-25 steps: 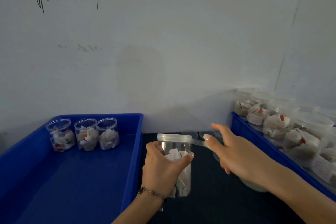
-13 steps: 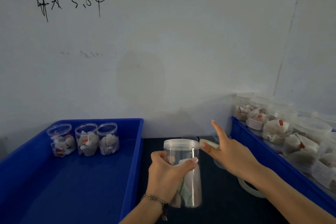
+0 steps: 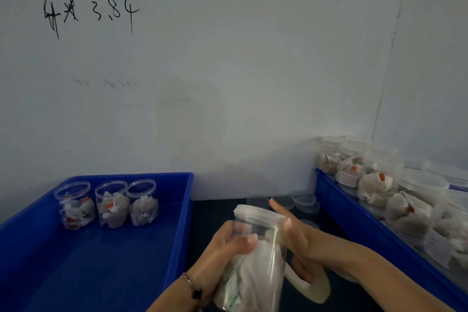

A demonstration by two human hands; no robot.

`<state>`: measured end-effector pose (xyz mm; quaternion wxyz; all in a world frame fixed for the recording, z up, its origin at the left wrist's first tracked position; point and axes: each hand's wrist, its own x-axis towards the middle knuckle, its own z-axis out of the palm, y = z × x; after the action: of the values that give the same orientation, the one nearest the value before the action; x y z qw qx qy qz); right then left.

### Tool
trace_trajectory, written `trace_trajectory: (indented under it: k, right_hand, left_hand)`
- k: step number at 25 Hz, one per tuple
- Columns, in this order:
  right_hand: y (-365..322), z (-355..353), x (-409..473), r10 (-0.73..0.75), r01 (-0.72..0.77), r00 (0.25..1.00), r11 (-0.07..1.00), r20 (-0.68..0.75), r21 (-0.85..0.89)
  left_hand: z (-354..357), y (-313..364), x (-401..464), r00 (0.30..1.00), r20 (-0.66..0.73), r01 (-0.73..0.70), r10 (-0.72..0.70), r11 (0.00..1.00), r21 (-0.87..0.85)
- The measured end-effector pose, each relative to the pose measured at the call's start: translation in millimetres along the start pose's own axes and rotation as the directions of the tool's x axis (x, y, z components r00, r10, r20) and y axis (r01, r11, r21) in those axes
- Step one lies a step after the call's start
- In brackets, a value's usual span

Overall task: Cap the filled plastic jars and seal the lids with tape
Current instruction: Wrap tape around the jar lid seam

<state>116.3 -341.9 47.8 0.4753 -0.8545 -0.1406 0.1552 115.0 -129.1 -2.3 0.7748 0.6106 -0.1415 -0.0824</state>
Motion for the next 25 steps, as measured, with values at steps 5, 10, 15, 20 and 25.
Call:
trace_trajectory:
  k: [5, 10, 15, 20, 25]
  right_hand:
    - [9, 15, 5, -0.123, 0.154, 0.964, 0.981, -0.235, 0.117]
    - [2, 26, 3, -0.041, 0.053, 0.87, 0.999, -0.491, 0.012]
    - [-5, 39, 5, 0.007, 0.03, 0.947, 0.993, -0.322, 0.111]
    - [-10, 9, -23, -0.025, 0.026, 0.999, 1.0, -0.035, 0.01]
    - [-10, 20, -53, -0.162, 0.03, 0.929, 0.929, -0.332, -0.369]
  left_hand:
    - [20, 16, 16, 0.955, 0.26, 0.07, -0.142, 0.961, 0.267]
    - [17, 8, 15, 0.999, 0.023, -0.026, 0.022, 0.98, 0.195]
    - [27, -4, 5, 0.977, 0.034, -0.193, 0.21, 0.806, 0.56]
    - [25, 0, 11, 0.973, -0.095, -0.105, 0.21, 0.772, 0.627]
    - [9, 13, 12, 0.955, -0.12, -0.155, 0.272, 0.799, 0.582]
